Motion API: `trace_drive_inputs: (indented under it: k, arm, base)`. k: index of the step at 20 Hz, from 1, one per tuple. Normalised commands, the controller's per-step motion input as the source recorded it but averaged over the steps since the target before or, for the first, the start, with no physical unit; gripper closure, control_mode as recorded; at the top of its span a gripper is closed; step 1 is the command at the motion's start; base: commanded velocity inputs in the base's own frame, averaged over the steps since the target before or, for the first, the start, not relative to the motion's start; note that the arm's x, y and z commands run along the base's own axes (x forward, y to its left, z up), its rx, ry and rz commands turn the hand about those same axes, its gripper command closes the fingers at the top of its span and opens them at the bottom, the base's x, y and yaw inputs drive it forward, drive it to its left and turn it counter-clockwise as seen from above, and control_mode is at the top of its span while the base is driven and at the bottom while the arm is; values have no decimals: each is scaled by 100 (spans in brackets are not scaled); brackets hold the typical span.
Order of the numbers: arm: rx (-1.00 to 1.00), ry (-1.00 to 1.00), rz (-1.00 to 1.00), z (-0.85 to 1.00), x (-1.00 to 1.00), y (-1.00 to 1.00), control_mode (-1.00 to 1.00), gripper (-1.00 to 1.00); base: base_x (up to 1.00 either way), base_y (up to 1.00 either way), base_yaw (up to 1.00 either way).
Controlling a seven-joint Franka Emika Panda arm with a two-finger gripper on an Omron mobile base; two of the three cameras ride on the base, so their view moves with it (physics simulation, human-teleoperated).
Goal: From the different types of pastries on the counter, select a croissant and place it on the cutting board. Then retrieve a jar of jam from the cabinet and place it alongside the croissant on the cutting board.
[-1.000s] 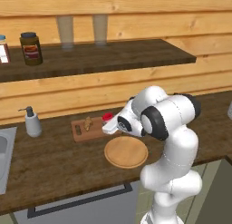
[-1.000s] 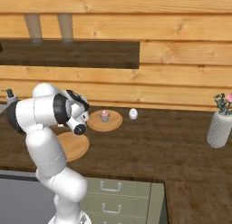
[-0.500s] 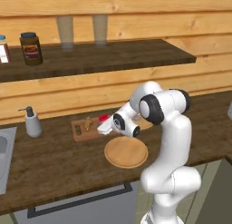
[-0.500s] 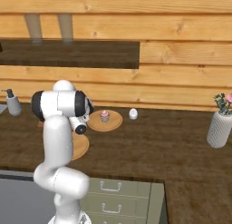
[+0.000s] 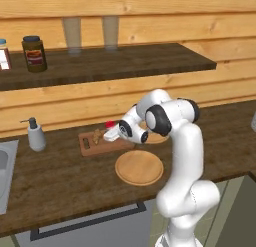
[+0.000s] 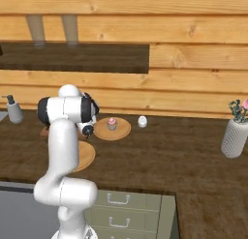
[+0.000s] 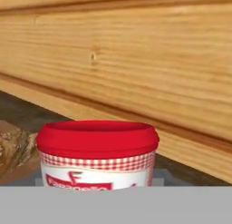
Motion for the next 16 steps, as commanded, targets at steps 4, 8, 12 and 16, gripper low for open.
trace_drive_inputs:
  k: [4,8,12,16]
  arm:
    - [0,-7,0,0,-31,-25,-100,-100]
    - [0,-14,0,0,-53,-26,-100,-100]
    - [0,-20,0,0,-94,-31,-100,-100]
    - [3,-18,0,28,-98,-31,-100,-100]
  base:
    - [0,0,0]
    - [0,0,0]
    - [0,0,0]
    - [0,0,0]
